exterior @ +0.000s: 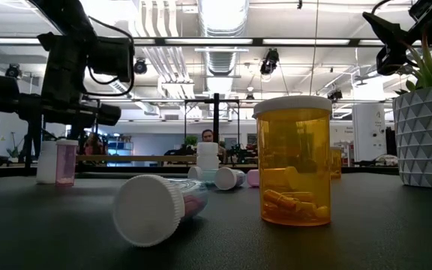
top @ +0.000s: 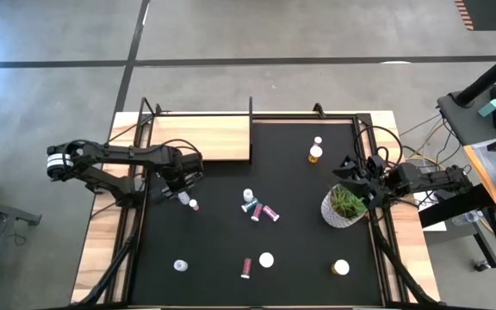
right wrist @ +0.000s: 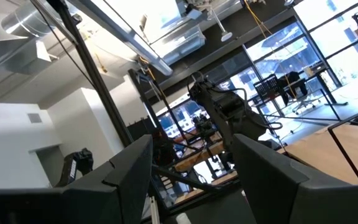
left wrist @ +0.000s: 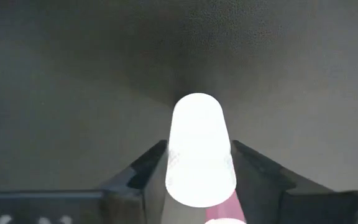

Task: Pick and place medicine bottles onto shelf by color
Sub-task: Put the top left white pill bottle into the shelf

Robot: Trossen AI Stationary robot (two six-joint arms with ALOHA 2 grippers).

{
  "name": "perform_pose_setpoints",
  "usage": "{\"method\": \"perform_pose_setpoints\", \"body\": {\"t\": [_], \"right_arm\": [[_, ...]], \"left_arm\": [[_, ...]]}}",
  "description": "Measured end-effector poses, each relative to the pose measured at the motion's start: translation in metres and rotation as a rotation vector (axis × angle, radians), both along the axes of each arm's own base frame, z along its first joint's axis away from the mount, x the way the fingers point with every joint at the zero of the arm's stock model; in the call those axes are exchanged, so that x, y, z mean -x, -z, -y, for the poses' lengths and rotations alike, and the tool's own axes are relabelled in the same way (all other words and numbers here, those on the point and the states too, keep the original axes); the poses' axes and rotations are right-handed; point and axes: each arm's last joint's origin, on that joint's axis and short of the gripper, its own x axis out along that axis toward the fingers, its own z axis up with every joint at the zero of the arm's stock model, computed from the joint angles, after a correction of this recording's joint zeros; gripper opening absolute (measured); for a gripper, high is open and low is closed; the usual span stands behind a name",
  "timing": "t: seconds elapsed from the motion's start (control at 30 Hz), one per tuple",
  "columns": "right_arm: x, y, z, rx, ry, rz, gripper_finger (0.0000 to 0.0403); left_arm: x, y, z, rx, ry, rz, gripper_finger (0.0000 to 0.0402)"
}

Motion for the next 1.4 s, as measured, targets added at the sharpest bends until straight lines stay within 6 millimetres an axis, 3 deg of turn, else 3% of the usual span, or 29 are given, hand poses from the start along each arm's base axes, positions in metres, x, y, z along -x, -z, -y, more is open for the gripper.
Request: {"method": "perform_pose_setpoints", "body": {"t": [0.17, 0.4, 0.8, 1.4], "right_arm": [[0.0, 0.0, 0.0, 0.0, 0.0, 0.0, 0.0212], [0.0, 0.0, 0.0, 0.0, 0.0, 0.0, 0.0212], [0.0, 0.0, 0.0, 0.0, 0.0, 0.0, 0.0212], [0.0, 0.0, 0.0, 0.0, 0.0, 0.0, 0.0212]], "left_arm": [[0.0, 0.0, 0.0, 0.0, 0.004, 0.002, 0.0116], [-0.001, -0.002, 0.0, -0.004, 0.031, 0.008, 0.014], [-0.007, -0.012, -0.002, -0.017, 0.032, 0.047, 0.0121], [-0.03, -0.045, -0.025, -0.059, -0.034, 0.156, 0.0119]]}}
